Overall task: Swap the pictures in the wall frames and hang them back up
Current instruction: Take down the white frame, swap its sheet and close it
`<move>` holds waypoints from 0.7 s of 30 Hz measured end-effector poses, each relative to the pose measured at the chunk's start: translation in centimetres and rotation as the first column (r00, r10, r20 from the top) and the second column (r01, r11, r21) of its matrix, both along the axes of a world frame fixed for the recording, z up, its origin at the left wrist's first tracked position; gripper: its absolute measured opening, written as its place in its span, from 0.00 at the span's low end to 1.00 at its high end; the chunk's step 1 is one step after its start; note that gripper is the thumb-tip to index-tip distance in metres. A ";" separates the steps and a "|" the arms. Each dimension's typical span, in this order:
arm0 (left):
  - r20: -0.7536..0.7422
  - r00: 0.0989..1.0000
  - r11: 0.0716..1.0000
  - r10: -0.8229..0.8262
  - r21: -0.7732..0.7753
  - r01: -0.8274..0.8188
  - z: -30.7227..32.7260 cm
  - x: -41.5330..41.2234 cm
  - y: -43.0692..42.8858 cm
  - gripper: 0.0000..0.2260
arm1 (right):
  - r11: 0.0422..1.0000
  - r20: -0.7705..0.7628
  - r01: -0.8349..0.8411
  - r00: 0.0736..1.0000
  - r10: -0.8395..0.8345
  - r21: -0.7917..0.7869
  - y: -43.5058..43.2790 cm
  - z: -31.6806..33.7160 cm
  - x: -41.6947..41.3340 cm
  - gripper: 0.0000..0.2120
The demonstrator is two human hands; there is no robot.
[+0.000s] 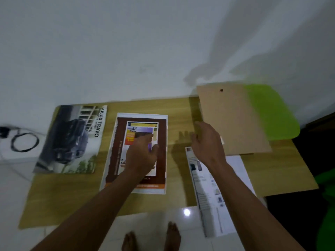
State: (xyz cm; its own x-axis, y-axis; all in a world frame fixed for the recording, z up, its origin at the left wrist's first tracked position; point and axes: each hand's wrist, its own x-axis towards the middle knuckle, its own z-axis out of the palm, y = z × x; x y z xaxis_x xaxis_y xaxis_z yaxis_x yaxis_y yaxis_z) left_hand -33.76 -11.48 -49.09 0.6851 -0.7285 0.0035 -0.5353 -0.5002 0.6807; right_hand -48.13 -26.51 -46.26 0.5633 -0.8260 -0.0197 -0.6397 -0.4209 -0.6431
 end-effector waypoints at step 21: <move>0.121 0.992 0.950 -0.042 0.312 0.002 -6.3 5.6 13.4 0.28 | 0.970 -0.362 -0.186 0.903 0.232 0.158 14.1 -9.8 7.4 0.41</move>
State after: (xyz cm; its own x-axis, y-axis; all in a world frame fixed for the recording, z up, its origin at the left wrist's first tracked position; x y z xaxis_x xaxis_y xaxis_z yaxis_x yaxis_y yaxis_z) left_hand -28.16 1.88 -55.39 0.6776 -0.7218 -0.1410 -0.6188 -0.6632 0.4210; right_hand -40.71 -12.40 -56.09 0.6546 -0.6687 -0.3526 -0.7486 -0.5084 -0.4256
